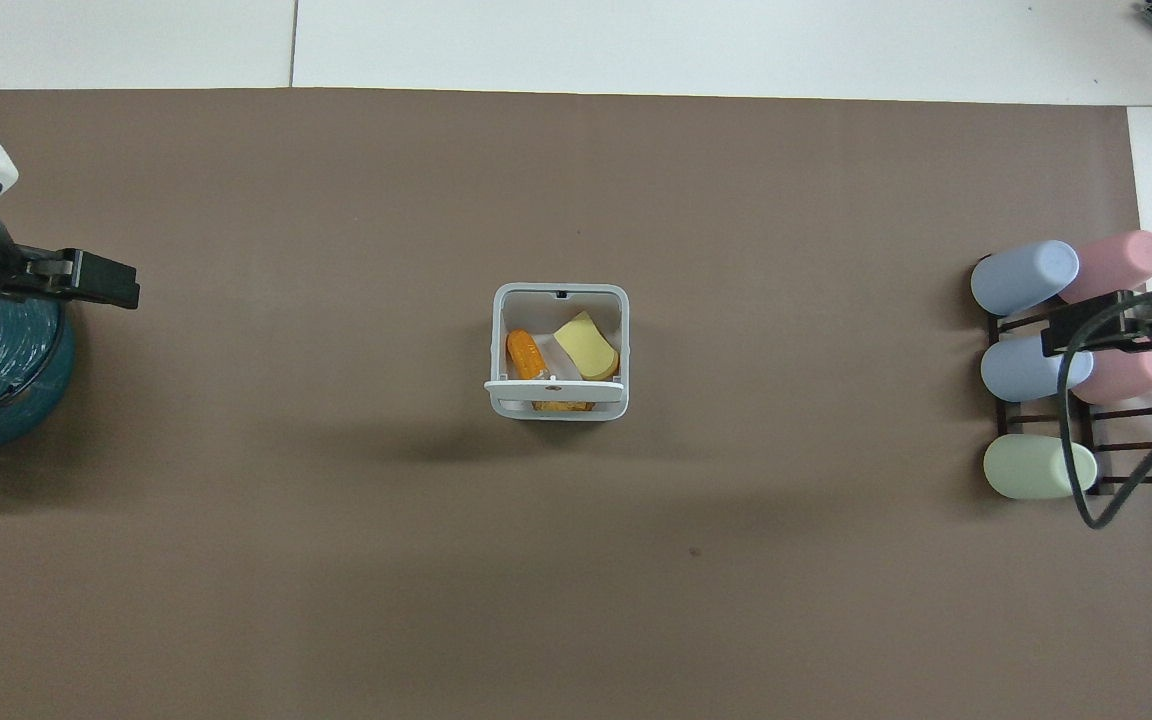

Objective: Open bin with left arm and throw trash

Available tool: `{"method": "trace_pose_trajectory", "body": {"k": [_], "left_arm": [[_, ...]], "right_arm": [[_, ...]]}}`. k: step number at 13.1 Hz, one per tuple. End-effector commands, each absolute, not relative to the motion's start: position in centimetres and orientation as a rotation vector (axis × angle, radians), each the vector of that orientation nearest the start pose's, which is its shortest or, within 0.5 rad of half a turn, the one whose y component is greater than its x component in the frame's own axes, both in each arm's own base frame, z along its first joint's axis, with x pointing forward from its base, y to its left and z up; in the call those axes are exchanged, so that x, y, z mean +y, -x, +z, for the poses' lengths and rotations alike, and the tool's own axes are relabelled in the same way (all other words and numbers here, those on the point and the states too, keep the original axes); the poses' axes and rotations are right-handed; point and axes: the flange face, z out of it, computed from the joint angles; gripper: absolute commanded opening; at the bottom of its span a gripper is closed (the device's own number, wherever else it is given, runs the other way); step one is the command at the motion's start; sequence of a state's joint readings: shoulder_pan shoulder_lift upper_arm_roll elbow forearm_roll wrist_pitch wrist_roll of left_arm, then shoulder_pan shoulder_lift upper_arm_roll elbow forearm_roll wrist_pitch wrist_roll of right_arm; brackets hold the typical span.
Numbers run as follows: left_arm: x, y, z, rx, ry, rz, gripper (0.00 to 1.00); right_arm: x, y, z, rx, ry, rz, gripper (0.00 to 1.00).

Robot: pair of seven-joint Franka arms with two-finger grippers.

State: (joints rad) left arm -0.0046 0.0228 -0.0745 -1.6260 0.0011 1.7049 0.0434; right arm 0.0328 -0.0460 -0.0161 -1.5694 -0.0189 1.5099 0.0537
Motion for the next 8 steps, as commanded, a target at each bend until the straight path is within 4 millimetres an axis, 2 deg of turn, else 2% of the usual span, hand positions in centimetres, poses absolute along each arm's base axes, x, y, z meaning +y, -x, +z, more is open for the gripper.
{"method": "trace_pose_trajectory", "body": {"k": [1,8], "left_arm": [[-4.56,-56.66,60.33,0.214,3.113,-0.089,1.0],[-4.43,-56.62,60.34,0.17,3.121,-0.089,1.0]], "right_arm": [[0.56,-52.89,64.25,0.052,3.153,0.041,1.0],[0.56,-52.43,64.58,0.047,3.153,0.029,1.0]]}}
